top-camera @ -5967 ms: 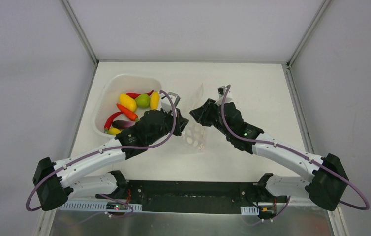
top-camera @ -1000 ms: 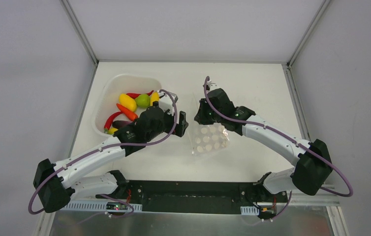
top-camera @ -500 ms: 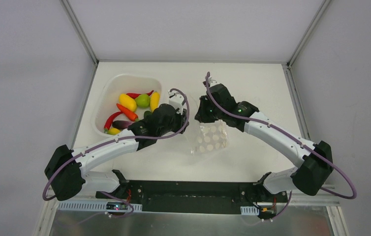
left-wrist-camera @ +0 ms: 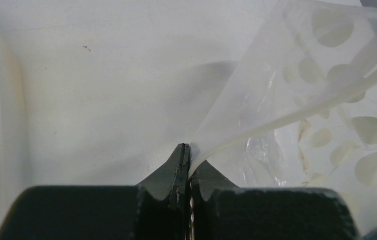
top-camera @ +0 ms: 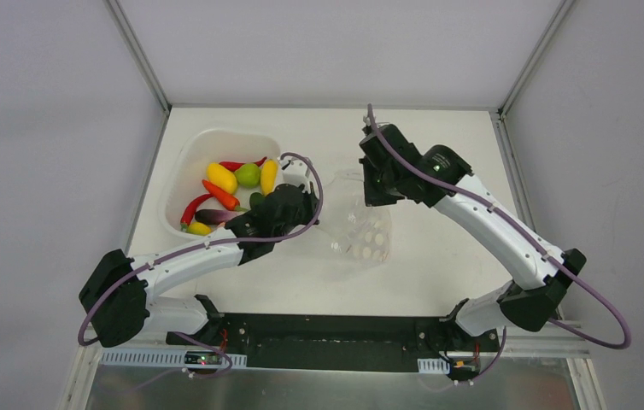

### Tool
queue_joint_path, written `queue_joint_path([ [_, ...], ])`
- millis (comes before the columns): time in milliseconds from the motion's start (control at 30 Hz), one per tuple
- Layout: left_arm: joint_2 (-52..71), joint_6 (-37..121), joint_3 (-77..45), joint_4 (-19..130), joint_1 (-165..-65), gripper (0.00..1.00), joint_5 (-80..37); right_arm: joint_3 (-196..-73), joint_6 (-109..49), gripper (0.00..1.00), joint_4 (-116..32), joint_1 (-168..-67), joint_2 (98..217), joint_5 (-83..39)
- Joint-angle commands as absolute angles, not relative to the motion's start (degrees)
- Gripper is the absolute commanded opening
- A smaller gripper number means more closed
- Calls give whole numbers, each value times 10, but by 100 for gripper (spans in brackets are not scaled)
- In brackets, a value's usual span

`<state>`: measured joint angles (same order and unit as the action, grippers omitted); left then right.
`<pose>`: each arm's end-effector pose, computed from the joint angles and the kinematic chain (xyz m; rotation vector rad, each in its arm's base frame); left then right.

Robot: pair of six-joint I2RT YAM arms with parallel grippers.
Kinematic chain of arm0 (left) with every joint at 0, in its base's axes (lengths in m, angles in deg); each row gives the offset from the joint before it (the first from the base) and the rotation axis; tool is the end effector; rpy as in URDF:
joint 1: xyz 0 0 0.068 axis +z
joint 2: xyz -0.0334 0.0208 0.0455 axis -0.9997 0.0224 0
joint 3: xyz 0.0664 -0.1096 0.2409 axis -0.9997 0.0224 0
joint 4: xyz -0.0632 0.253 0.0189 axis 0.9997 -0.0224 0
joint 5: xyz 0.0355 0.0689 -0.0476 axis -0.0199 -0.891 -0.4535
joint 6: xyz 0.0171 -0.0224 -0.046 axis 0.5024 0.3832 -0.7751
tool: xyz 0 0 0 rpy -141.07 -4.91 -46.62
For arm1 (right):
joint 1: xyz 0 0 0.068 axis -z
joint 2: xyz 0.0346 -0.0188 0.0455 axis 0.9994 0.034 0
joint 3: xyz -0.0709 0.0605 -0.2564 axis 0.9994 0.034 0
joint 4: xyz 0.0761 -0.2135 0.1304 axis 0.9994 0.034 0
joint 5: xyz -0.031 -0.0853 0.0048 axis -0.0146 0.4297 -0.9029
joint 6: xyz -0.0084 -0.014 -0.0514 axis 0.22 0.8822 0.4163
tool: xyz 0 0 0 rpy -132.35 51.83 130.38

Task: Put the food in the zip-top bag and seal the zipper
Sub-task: Open the zipper of the food storage bag.

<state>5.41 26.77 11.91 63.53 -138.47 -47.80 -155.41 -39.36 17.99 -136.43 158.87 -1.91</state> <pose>0.1921 -0.2098 0.2755 0.1539 1.8913 -0.6302 0.1943 0.2071 0.4131 -0.5645 2.3142 0.2789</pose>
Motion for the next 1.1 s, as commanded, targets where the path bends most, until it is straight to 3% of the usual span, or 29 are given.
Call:
queue_joint_path([
  [0, 44, 257, 123, 650, -1377, 4, -495, -1580, -400, 0, 240, -1373, 1623, 40],
  [167, 52, 256, 124, 637, -1372, 11, -501, -1589, -404, 0, 211, -1375, 1647, 84],
  [600, 71, 281, 70, 552, -1349, 14, -512, -1620, -379, 0, 202, -1375, 1696, 141],
  [667, 71, 275, 65, 559, -1347, 19, -486, -1615, -381, 0, 191, -1375, 1699, 127],
  [733, 75, 271, 54, 557, -1344, 38, -463, -1610, -381, 0, 174, -1373, 1700, 113],
  [1067, 84, 284, 2, 492, -1304, 54, -329, -1640, -397, 0, 154, -1349, 1754, 21],
])
